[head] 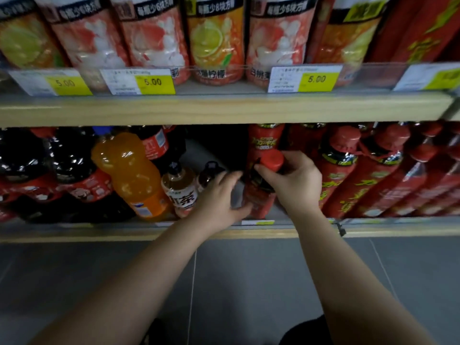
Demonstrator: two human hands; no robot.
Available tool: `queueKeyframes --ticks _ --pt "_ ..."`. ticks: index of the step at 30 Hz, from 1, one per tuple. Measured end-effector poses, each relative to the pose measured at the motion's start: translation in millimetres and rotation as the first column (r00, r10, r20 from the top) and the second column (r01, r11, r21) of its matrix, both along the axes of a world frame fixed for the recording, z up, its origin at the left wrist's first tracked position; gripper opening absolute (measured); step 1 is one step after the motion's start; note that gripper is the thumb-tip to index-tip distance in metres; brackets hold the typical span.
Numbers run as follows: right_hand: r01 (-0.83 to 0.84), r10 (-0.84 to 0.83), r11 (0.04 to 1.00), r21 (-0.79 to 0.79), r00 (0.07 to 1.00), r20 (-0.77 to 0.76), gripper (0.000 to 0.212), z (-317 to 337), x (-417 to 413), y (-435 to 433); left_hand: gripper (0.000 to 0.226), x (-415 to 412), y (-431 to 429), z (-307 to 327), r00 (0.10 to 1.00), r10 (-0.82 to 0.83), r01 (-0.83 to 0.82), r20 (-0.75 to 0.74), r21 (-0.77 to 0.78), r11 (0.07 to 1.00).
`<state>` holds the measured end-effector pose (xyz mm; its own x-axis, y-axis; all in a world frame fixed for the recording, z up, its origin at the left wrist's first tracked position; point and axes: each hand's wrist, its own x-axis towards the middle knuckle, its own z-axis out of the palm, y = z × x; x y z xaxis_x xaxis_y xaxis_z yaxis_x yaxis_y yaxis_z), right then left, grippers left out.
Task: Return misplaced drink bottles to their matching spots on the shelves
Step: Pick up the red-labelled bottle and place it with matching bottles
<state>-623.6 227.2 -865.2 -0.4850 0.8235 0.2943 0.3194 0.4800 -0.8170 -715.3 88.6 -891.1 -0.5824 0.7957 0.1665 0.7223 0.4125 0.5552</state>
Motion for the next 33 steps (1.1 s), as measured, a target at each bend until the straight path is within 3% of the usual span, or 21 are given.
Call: queueKeyframes --ticks 3,9,12,16,20,23,26,30,33 --pt "0.149 -0.148 0.989 0.002 0.988 -0.049 0.040 28.2 22.1 -6.2 0.096 14.5 16.3 -6.5 0.939 -0.103 0.105 0.327 0.012 0.994" --pt "0.376 -0.375 0.926 0.034 0.926 -0.032 0.052 66.3 61.9 -19.1 0.081 59.0 39.3 -14.1 0.842 -0.227 0.106 0.490 0.261 0.959" --pt "0.403 -0.403 0.914 0.040 0.915 -0.011 0.055 77.2 74.7 -19.9 0.083 68.1 41.9 -15.6 0.855 -0.228 0.120 0.466 0.249 0.961" --pt "0.199 -0.197 0.978 -0.056 0.980 0.041 0.055 84.3 81.1 -18.0 0.090 60.8 35.6 -16.5 0.825 -0.270 0.164 0.496 0.247 0.955" --pt "0.053 0.011 0.931 -0.360 0.985 0.172 0.109 77.3 80.0 -27.1 0.077 45.7 21.2 -4.5 0.792 -0.300 0.165 0.533 0.286 0.944" --pt "-0.029 0.101 0.913 -0.407 0.983 0.155 0.096 66.2 76.6 -37.2 0.069 38.3 19.0 5.0 0.777 -0.353 0.147 0.521 0.396 0.907" --pt "0.027 0.019 0.962 -0.270 0.986 0.166 0.089 63.5 74.6 -45.0 0.073 35.5 17.5 19.3 0.770 -0.409 0.217 0.489 0.402 0.889" --pt "0.195 -0.162 0.968 -0.158 0.967 0.196 0.090 75.8 79.4 -45.1 0.068 31.5 26.1 44.8 0.779 -0.401 0.319 0.482 0.246 0.915" --pt "0.281 -0.264 0.955 -0.088 0.950 0.168 0.087 83.8 85.6 -36.8 0.079 24.6 33.1 80.0 0.824 -0.476 0.474 0.308 0.088 0.876"
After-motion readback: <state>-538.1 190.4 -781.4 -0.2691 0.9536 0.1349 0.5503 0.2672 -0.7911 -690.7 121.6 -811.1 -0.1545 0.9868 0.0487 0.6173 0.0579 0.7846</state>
